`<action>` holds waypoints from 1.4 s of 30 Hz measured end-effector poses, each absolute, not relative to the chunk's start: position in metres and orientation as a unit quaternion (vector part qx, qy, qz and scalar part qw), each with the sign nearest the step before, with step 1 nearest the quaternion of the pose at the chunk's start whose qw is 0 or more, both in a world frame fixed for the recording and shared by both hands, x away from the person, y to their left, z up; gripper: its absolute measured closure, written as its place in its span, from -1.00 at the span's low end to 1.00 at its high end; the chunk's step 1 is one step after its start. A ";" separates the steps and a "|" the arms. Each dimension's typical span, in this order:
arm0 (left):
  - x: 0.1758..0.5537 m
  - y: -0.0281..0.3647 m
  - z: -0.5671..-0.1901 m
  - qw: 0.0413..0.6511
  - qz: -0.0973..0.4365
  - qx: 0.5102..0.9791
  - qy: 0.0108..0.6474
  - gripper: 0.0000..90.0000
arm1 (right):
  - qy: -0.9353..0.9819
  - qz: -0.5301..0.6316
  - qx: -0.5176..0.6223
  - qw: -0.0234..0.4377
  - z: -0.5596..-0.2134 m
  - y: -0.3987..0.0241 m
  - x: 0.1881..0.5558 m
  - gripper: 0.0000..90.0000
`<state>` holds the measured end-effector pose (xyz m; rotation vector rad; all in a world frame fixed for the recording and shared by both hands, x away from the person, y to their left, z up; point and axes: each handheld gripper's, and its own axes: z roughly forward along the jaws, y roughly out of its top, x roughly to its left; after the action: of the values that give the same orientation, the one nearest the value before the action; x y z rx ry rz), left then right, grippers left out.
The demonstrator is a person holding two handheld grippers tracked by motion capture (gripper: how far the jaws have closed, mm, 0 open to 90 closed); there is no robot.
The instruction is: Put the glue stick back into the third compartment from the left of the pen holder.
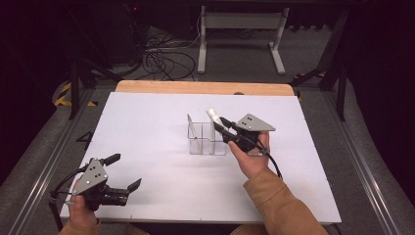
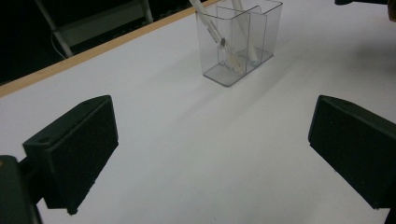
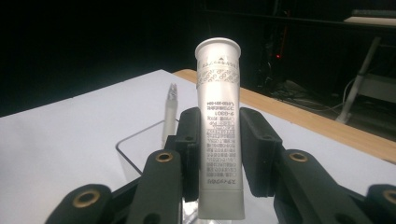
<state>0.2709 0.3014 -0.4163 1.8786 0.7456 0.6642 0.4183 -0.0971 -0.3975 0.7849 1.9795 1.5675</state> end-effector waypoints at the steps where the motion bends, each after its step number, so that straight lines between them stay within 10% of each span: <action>1: 0.271 0.301 -0.416 0.485 0.273 0.772 0.306 -0.95 | 0.725 0.572 0.293 0.247 -0.399 -0.099 0.419 0.57; 42: 0.271 0.301 -0.417 0.484 0.271 0.773 0.308 -0.95 | 0.709 0.555 0.371 0.228 -0.430 -0.095 0.429 0.57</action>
<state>0.2711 0.3013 -0.4168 1.8823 0.7489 0.6590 0.4288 -0.0947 -0.4297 1.0216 1.9518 1.5283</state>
